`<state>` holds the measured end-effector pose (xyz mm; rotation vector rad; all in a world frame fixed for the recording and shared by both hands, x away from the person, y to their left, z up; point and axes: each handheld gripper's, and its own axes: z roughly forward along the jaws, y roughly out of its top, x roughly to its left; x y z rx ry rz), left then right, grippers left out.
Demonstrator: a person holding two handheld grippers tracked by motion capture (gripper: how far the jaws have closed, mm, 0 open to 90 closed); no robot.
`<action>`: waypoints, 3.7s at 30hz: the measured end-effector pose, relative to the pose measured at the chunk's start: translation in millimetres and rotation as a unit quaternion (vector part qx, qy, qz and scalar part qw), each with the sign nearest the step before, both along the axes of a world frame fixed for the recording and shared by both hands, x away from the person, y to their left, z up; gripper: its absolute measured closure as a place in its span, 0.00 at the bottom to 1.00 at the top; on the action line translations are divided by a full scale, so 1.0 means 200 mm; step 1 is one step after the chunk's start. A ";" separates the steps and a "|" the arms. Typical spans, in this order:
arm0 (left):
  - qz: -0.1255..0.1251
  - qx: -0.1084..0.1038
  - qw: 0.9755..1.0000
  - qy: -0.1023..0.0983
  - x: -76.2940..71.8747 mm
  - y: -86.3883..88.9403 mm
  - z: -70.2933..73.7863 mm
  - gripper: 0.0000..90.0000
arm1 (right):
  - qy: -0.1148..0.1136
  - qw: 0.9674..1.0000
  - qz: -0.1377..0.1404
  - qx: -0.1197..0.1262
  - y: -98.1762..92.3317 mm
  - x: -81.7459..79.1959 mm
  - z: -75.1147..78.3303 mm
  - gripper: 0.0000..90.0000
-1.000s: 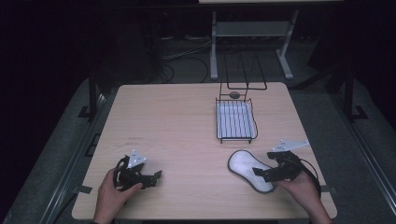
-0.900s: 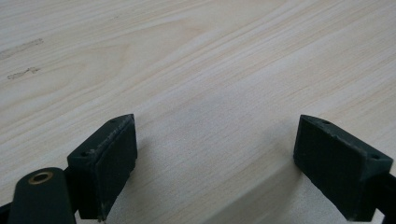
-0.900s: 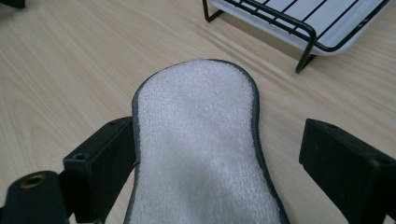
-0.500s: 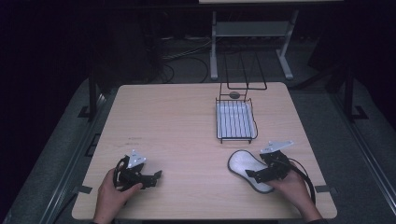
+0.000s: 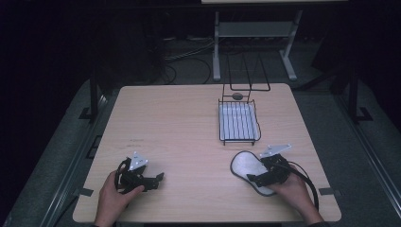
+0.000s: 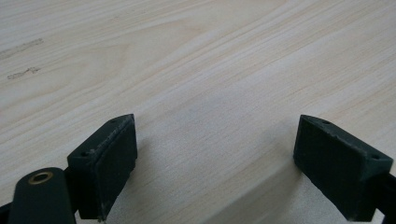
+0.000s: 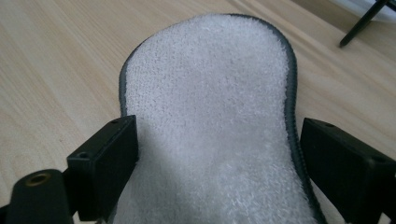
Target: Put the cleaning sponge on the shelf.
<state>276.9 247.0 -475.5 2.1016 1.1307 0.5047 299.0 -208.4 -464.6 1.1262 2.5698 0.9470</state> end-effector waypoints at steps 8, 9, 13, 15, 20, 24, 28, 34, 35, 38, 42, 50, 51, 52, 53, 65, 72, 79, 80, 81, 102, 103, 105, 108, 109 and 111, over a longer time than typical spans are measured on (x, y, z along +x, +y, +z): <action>0.000 0.000 1.000 0.000 0.00 0.00 0.00 0.14 | 0.014 1.000 -0.001 0.002 0.00 0.01 -0.01 0.15; 0.000 0.000 1.000 0.000 0.00 0.00 0.00 0.14 | 0.015 1.000 -0.001 0.004 -0.01 0.01 -0.01 0.16; 0.000 0.000 1.000 0.000 0.00 0.00 0.00 0.14 | 0.015 1.000 0.001 0.003 -0.01 0.01 -0.01 0.18; 0.000 0.000 1.000 0.000 0.00 0.00 0.00 0.14 | 0.015 1.000 0.002 0.003 -0.01 0.01 0.00 0.18; 0.000 0.000 1.000 0.000 0.00 0.00 0.00 0.14 | 0.015 1.000 0.005 0.005 -0.01 0.01 0.00 0.21; 0.000 0.000 1.000 0.000 0.00 0.00 0.00 0.14 | 0.008 1.000 0.008 -0.005 0.00 0.00 0.01 0.22; 0.000 0.000 1.000 0.000 0.00 0.00 0.00 0.14 | 0.005 1.000 0.010 -0.008 -0.01 0.00 0.02 0.23; 0.000 0.000 1.000 0.000 0.00 0.00 0.00 0.14 | -0.001 1.000 0.009 -0.008 -0.02 0.00 0.03 0.28; 0.000 0.000 1.000 0.000 0.00 0.00 0.00 0.14 | -0.002 1.000 0.008 -0.005 -0.02 0.00 0.04 0.30; 0.000 0.000 1.000 0.000 0.00 0.00 0.00 0.14 | -0.011 1.000 0.004 0.006 -0.05 -0.01 0.06 0.38; 0.000 0.000 1.000 0.000 0.00 0.00 0.00 0.14 | -0.017 1.000 0.001 0.012 -0.06 -0.01 0.08 0.45; 0.000 0.001 1.000 0.000 0.00 0.00 0.00 0.14 | -0.025 0.999 0.000 0.021 -0.08 -0.02 0.10 0.52; 0.000 0.001 1.000 0.001 0.00 0.00 0.00 0.14 | -0.026 0.999 -0.001 0.021 -0.08 -0.02 0.10 0.53; 0.000 0.000 1.000 0.000 0.00 0.00 0.00 0.14 | -0.027 0.999 0.000 0.021 -0.08 -0.02 0.10 0.54; 0.000 0.000 1.000 0.000 0.00 0.00 0.00 0.14 | -0.027 0.999 0.000 0.021 -0.08 -0.02 0.10 0.54; 0.000 0.000 1.000 0.001 0.00 0.00 0.00 0.14 | -0.033 0.999 -0.003 0.043 -0.11 -0.02 0.14 0.66; 0.001 -0.002 1.000 0.000 0.00 0.00 0.00 0.14 | -0.040 0.997 0.004 0.063 -0.13 -0.03 0.18 0.73; 0.002 -0.003 1.000 -0.001 0.00 0.00 0.00 0.14 | -0.044 0.996 0.009 0.074 -0.14 -0.04 0.20 0.79; 0.001 -0.002 1.000 0.000 0.00 0.00 0.00 0.14 | -0.044 0.996 0.008 0.076 -0.14 -0.04 0.20 0.79; 0.002 -0.002 1.000 0.000 0.00 0.00 0.00 0.14 | -0.042 0.996 0.009 0.080 -0.14 -0.04 0.20 0.80; 0.001 -0.002 1.000 0.000 0.00 0.00 0.00 0.14 | -0.043 0.991 0.018 0.126 -0.17 -0.05 0.25 0.92; 0.001 -0.002 1.000 0.000 0.00 0.00 0.00 0.14 | -0.043 0.991 0.018 0.126 -0.17 -0.05 0.25 0.92; 0.001 -0.002 1.000 0.000 0.00 0.00 0.00 0.14 | -0.044 0.991 0.017 0.126 -0.17 -0.05 0.25 0.92; 0.001 -0.002 1.000 0.000 0.00 0.00 0.00 0.14 | -0.049 0.990 0.015 0.129 -0.19 -0.05 0.27 0.92; 0.001 -0.002 1.000 0.000 0.00 0.00 0.00 0.14 | -0.051 0.990 0.014 0.130 -0.19 -0.05 0.28 0.92; 0.001 -0.002 1.000 0.000 0.00 0.00 0.00 0.14 | -0.053 0.990 0.013 0.131 -0.19 -0.05 0.28 0.93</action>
